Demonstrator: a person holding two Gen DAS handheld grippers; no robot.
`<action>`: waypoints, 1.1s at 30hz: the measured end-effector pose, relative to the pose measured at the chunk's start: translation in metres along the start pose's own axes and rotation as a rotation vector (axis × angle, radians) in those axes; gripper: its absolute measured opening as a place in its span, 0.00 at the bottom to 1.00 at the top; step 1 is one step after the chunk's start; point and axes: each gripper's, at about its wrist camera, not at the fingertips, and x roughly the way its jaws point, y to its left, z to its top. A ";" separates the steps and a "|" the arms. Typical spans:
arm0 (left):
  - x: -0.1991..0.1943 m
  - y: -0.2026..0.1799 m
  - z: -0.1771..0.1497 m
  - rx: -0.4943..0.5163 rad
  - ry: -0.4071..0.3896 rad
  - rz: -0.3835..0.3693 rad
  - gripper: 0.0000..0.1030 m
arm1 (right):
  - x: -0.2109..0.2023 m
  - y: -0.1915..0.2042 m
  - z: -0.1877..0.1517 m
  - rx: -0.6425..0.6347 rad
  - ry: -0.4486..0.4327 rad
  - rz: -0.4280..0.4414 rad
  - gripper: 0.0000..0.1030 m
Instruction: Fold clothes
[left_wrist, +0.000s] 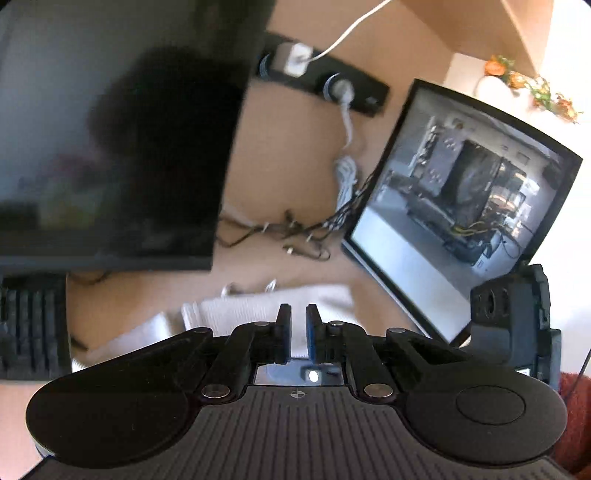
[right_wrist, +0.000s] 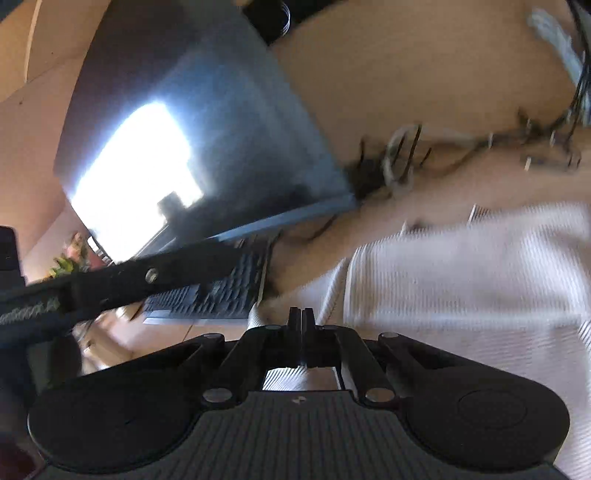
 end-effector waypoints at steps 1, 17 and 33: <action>0.002 -0.003 0.003 0.012 -0.010 0.008 0.10 | -0.004 0.000 0.008 -0.024 -0.029 -0.021 0.00; 0.021 0.014 0.002 -0.146 -0.012 -0.001 0.13 | -0.052 -0.029 0.038 -0.136 -0.126 -0.210 0.02; 0.059 -0.096 0.069 0.071 -0.103 -0.213 0.16 | -0.083 -0.060 -0.004 -0.098 -0.071 -0.296 0.48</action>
